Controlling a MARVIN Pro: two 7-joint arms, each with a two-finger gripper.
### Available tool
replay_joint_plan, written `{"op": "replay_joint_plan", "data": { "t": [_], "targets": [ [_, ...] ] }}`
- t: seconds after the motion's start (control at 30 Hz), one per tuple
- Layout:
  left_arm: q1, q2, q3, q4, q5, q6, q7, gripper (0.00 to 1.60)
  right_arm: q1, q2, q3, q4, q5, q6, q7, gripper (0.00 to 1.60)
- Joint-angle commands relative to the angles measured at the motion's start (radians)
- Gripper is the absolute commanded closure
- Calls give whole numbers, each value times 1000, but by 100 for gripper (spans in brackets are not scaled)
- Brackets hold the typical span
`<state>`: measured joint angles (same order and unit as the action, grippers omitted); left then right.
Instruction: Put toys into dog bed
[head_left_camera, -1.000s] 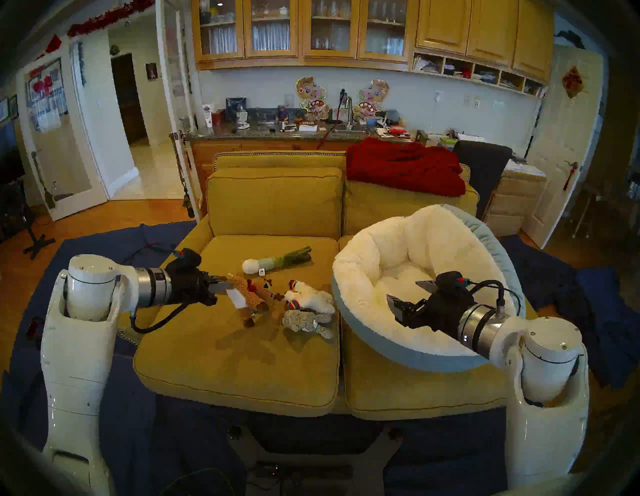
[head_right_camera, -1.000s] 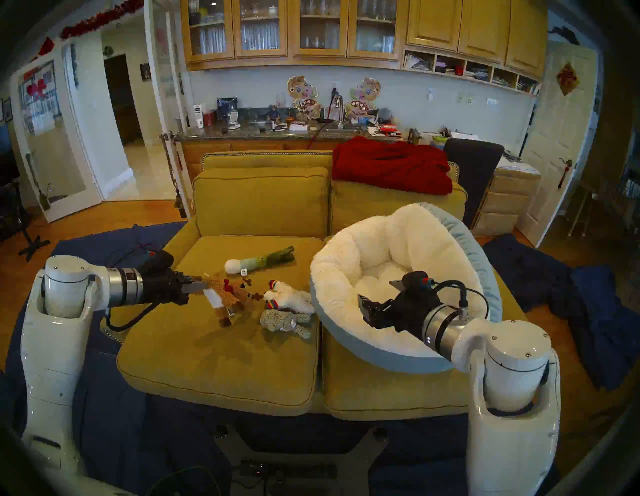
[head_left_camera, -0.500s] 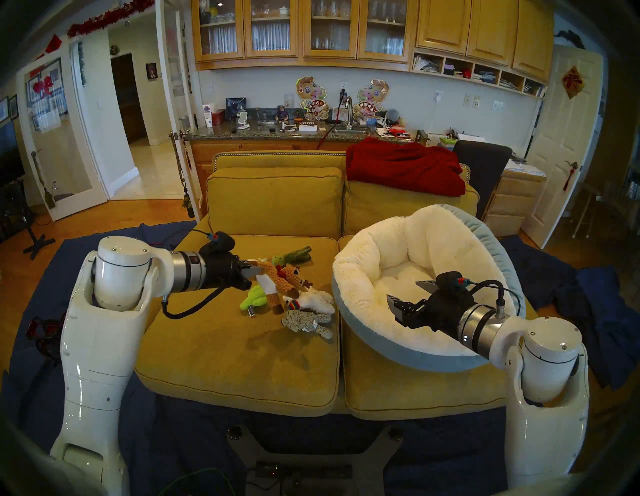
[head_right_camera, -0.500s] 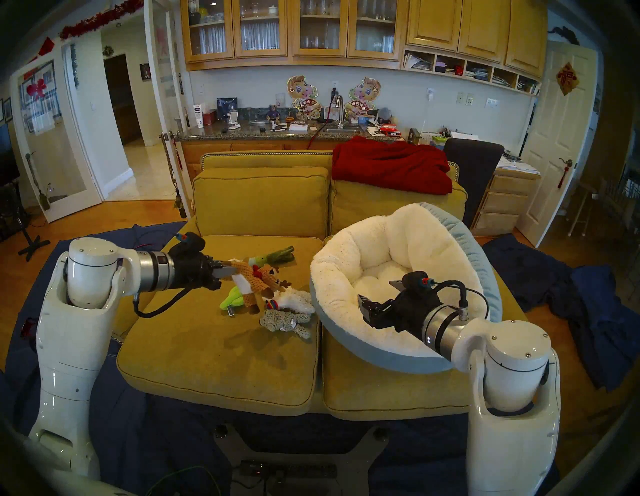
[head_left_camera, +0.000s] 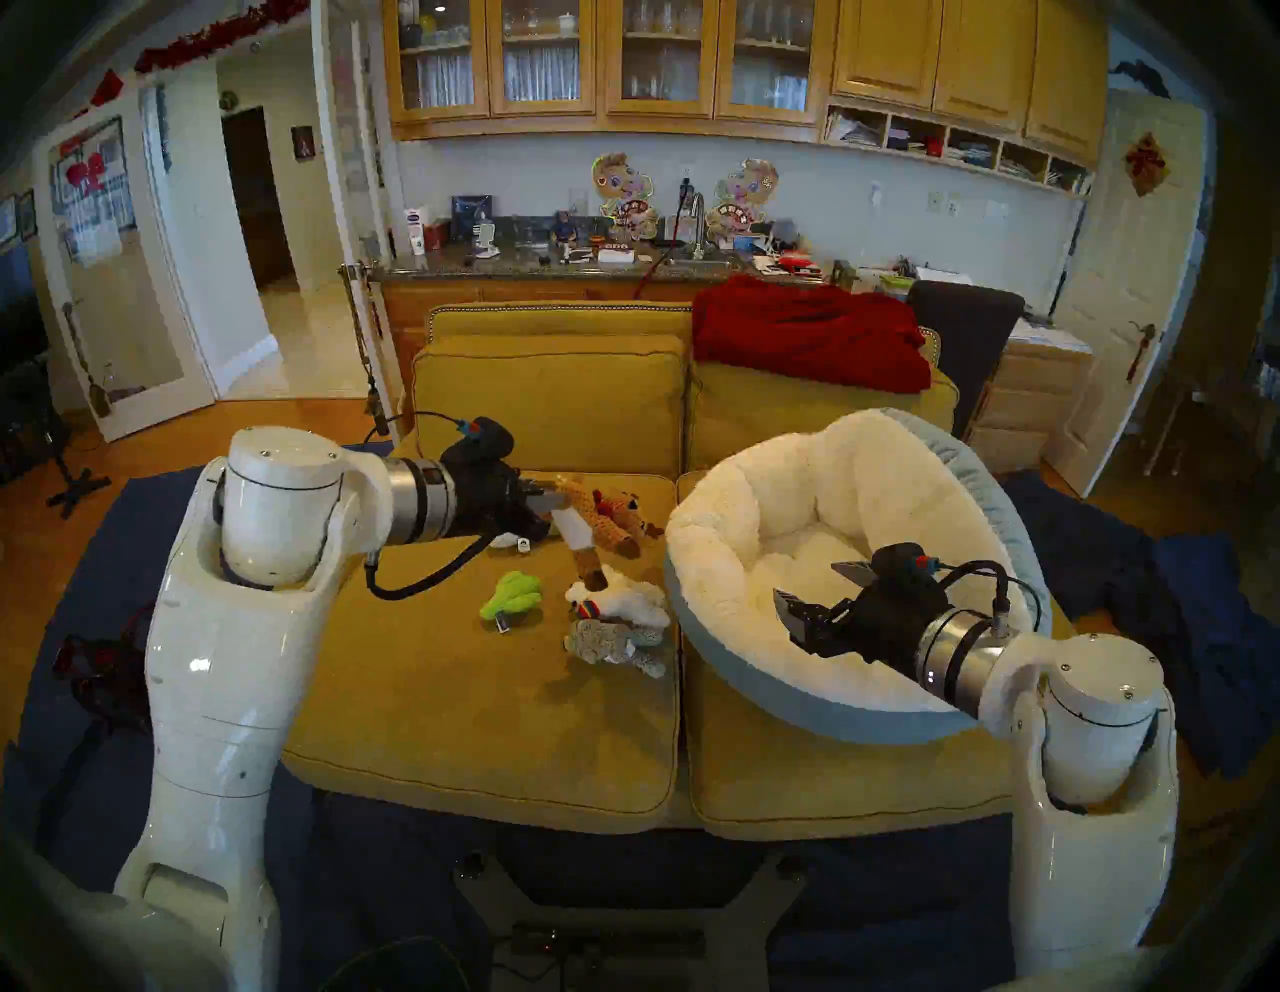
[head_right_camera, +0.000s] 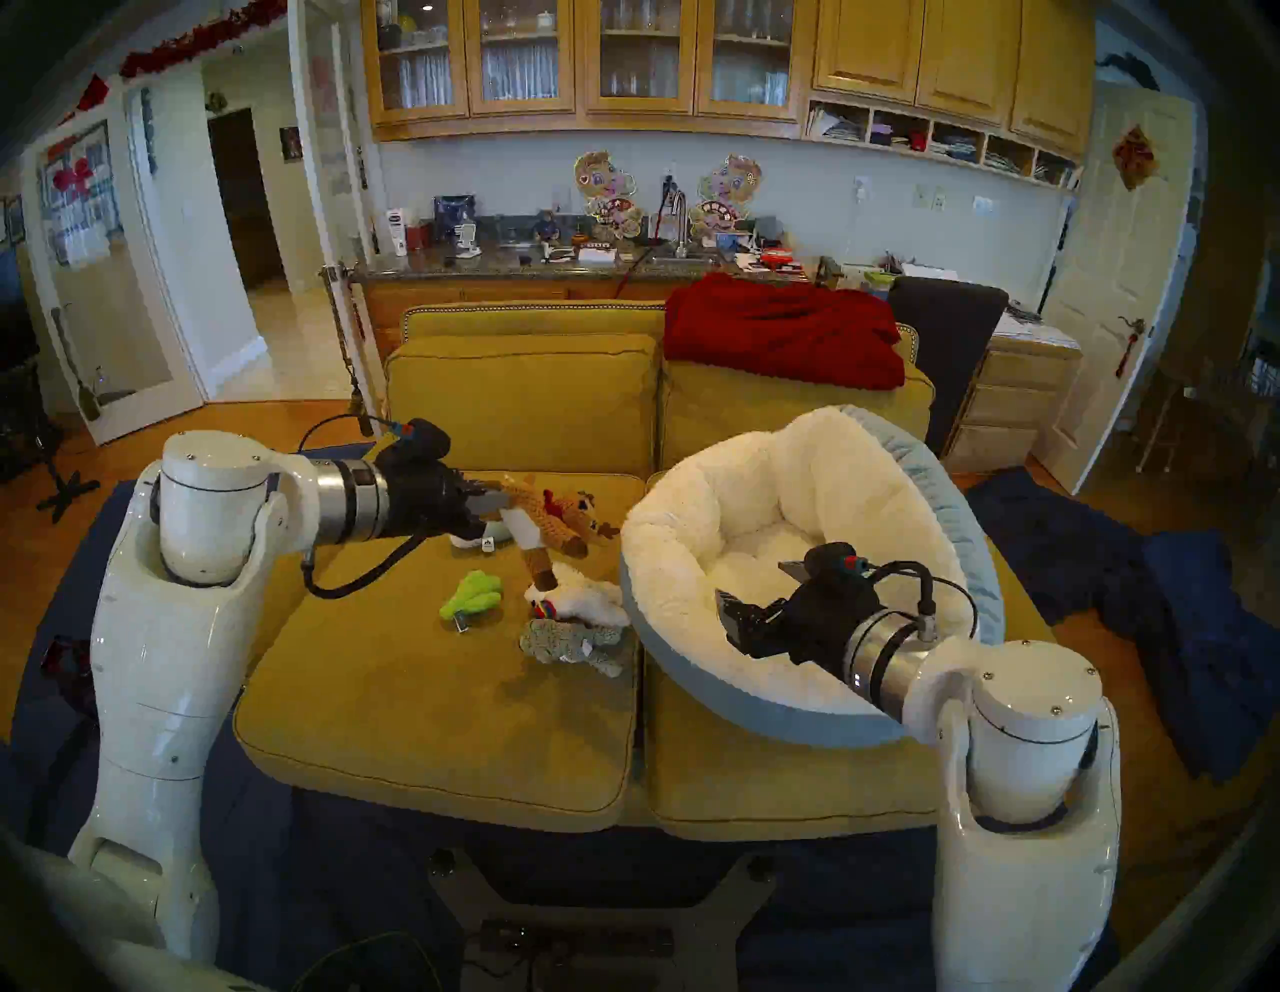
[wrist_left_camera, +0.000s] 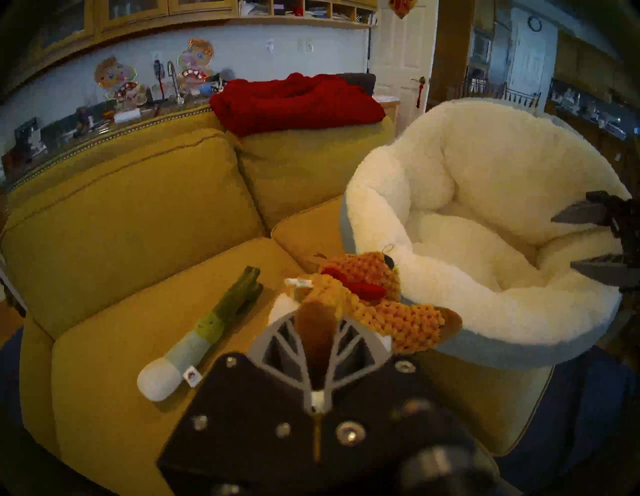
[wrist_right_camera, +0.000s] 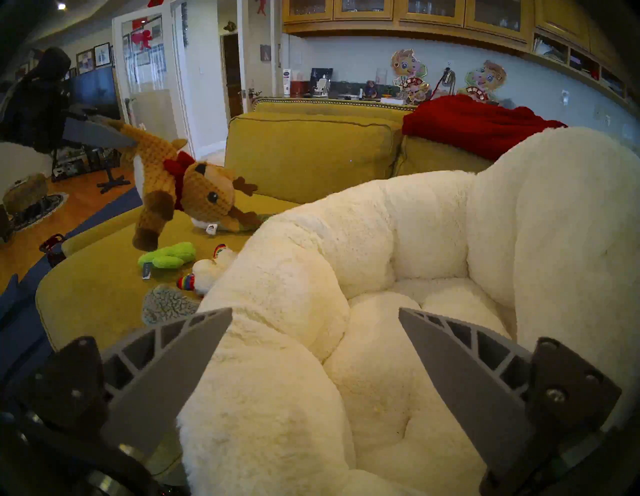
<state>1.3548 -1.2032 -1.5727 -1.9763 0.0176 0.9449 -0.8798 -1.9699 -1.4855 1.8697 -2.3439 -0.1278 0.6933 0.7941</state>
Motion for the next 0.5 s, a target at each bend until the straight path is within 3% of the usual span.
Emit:
{"op": "replay_joint_plan", "data": {
  "t": [0.0,0.47],
  "targets": [
    [-99,-93,57,-17,-4,1,35,160,12,1,-2,-27,2,-4,0,0],
    [-206,-232,220,31,41,2,121,160,13,1,-2,-25,2,-5,0,0]
  ]
}}
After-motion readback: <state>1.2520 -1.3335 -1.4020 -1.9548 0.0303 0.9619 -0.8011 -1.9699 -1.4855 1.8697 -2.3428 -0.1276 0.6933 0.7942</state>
